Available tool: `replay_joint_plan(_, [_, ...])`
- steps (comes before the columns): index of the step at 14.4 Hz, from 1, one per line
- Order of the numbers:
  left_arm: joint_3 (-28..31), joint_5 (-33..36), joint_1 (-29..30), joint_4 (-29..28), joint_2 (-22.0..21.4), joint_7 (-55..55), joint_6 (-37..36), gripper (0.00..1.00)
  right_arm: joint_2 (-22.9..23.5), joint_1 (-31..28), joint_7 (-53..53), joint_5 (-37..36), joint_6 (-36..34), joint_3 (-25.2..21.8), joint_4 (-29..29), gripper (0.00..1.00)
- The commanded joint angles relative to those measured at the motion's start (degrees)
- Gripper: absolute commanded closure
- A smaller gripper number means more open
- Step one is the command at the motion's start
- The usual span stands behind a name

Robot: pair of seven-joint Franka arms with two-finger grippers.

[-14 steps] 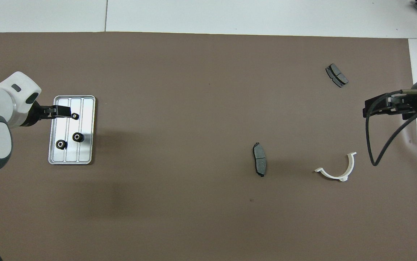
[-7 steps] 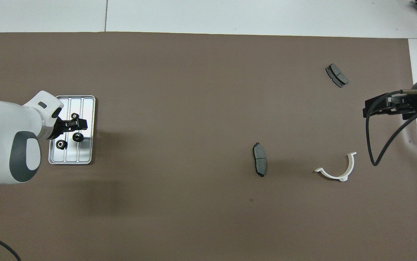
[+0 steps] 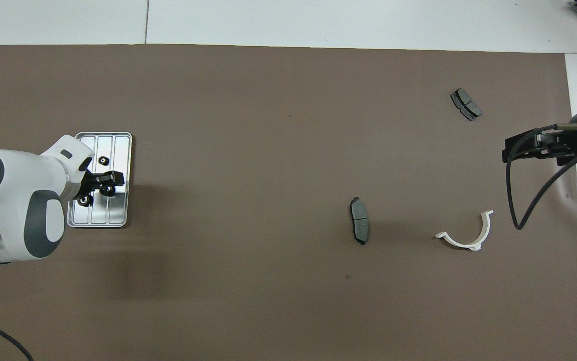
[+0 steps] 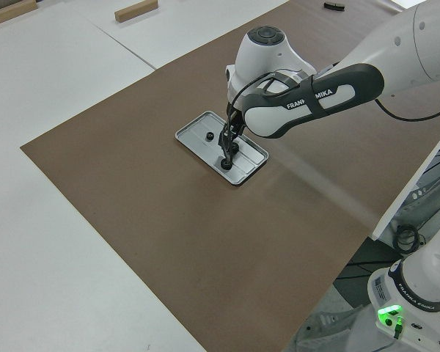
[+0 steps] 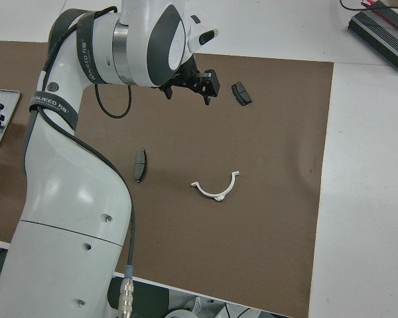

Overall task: Place bearing gear from tray to pile
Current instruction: 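Carry the gear with the left gripper and set it mid-table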

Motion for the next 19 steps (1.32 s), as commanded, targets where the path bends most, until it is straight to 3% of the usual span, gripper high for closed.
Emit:
replay_joint_plan(1, [0.2,1.2,-0.1,-2.4,-0.7,-0.9,1.7,0.33,-0.3,-0.2,-0.8,0.3,-0.6,-0.2,-0.3,0.00])
replay_joint_plan(4, [0.2,1.2,-0.1,-2.6,-0.4,-0.8,3.3,0.44,-0.3,-0.1,-0.9,0.3,-0.6,-0.1,-0.3,0.00])
replay_joint_plan(5, [0.2,1.2,0.0,-2.5,-0.3,-0.8,3.4,0.68,-0.3,0.0,-0.9,0.3,-0.6,-0.2,-0.3,0.00])
replay_joint_plan(6, [0.2,1.3,0.0,-1.9,-0.2,-0.4,3.1,1.00,-0.3,0.0,-1.0,0.3,-0.5,-0.1,-0.3,0.00])
replay_joint_plan(9, [0.3,2.5,0.1,1.5,-0.4,0.7,-1.2,1.00,-0.3,0.0,-1.0,0.3,-0.5,-0.1,-0.3,0.00])
replay_joint_plan(14, [-0.3,2.5,-0.5,16.9,-2.2,-2.3,-23.5,1.00,-0.3,0.3,-1.0,0.3,-0.5,-0.1,-0.3,0.00])
replay_joint_plan(16, [-4.8,2.5,-0.6,21.9,-1.7,-9.8,-29.1,1.00,-0.3,0.3,-1.0,0.3,-0.5,-0.1,-0.3,0.00])
replay_joint_plan(19, [-14.3,2.7,-0.6,21.6,-1.1,-25.4,-23.7,1.00,-0.3,0.3,-1.0,0.3,-0.5,-0.1,-0.3,0.00])
